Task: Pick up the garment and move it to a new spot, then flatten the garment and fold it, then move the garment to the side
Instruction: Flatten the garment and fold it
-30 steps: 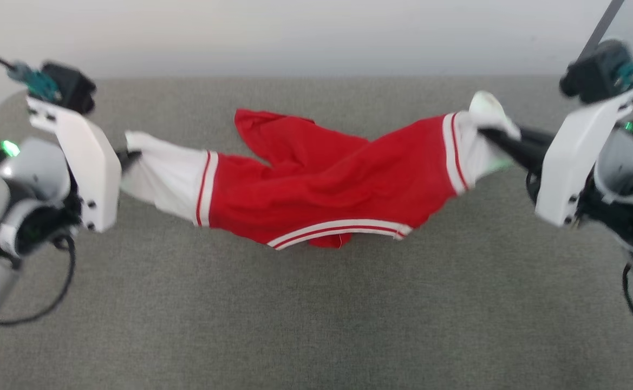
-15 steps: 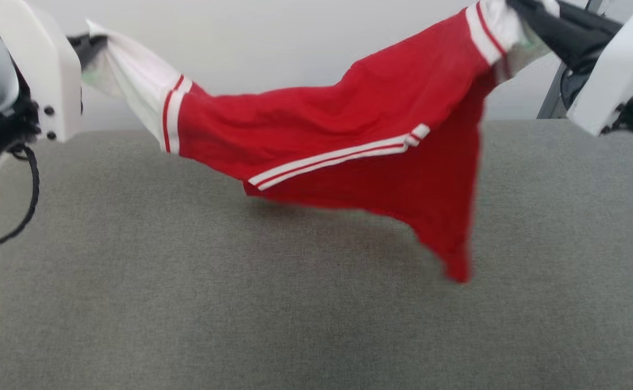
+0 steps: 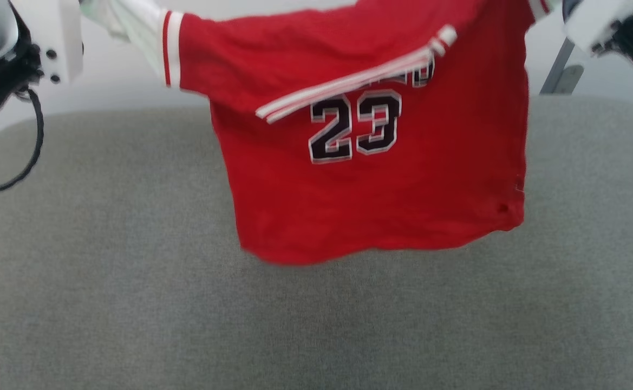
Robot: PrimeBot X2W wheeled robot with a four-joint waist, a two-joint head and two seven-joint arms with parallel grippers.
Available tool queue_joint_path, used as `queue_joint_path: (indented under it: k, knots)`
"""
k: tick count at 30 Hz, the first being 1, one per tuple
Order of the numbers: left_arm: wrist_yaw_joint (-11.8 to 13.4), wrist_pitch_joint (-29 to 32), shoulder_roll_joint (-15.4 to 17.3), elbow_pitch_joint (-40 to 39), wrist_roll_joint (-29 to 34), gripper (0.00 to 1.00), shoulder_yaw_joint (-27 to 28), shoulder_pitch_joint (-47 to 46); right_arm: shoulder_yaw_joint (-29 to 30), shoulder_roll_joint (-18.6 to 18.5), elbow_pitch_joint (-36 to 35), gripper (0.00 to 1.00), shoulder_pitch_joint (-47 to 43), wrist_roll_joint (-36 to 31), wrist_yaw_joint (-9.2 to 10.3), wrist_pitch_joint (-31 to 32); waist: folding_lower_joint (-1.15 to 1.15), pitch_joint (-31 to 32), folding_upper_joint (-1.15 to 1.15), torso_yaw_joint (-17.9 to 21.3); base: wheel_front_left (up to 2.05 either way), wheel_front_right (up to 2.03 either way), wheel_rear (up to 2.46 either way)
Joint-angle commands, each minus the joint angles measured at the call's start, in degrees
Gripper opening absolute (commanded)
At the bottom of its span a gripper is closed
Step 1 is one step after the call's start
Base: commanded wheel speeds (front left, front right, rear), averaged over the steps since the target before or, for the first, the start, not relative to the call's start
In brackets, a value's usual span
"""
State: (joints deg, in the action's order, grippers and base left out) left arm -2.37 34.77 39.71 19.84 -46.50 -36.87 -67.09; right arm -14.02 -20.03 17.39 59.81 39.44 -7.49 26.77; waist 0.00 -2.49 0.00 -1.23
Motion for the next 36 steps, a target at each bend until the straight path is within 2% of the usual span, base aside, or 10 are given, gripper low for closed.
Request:
queue_joint_path:
  k: [1,8,9,13,17,22,27,32,36]
  knots:
    - [-0.2,-0.5,-0.1,0.3,0.6,0.0,0.0,-0.9,-0.4,0.3,0.5,0.0,0.6,-0.2,-0.01,-0.3,0.0,-1.9,0.0,0.1,0.0,0.0,0.0]
    - [-0.4,-11.3,-5.0,11.1,6.0,0.0,0.3,-9.6,-2.0,3.4,15.2,0.0,11.0,-10.1,-0.01,-15.2,0.0,-8.1,0.0,0.0,0.0,0.0,0.0]
    - [-0.6,-16.2,-6.0,13.7,8.5,0.0,0.1,-12.7,-1.9,4.3,19.4,0.0,14.0,-12.9,-0.01,-20.1,0.0,-9.5,0.0,-0.2,0.0,0.0,0.0]
    - [0.1,-28.4,-7.8,17.9,13.0,0.0,0.3,-18.2,-1.1,5.7,25.8,0.0,19.5,-18.4,-0.01,-31.5,0.0,-11.9,0.0,-0.5,0.0,0.0,0.0]
    - [-0.8,-39.7,-9.6,21.7,14.7,0.0,0.7,-20.1,-2.7,7.1,30.4,0.0,22.9,-22.7,-0.01,-39.1,0.0,-13.7,0.0,-1.0,0.0,0.0,0.0]
    - [-2.5,-44.2,-11.0,28.4,13.9,0.0,-0.3,-16.8,-6.1,7.7,36.3,0.0,21.5,-22.2,0.0,-40.4,0.0,-15.2,0.0,-1.5,0.0,0.0,0.0]
    - [-3.7,-44.7,-12.8,34.3,12.3,0.0,-1.6,-11.8,-11.1,8.0,40.5,0.0,16.9,-17.5,0.0,-36.7,0.0,-15.8,0.0,-2.2,0.0,0.0,0.0]
    - [-4.6,-41.0,-14.6,39.0,9.4,0.0,-2.8,-5.6,-15.3,6.7,40.4,0.0,10.7,-9.3,0.0,-30.2,0.0,-15.2,0.0,-2.6,0.0,0.0,0.0]
    - [-5.0,-36.8,-15.2,40.6,7.2,0.0,-3.9,-1.0,-18.6,5.1,37.2,0.0,5.5,-3.1,0.0,-24.3,0.0,-14.2,0.0,-2.7,0.0,0.0,0.0]
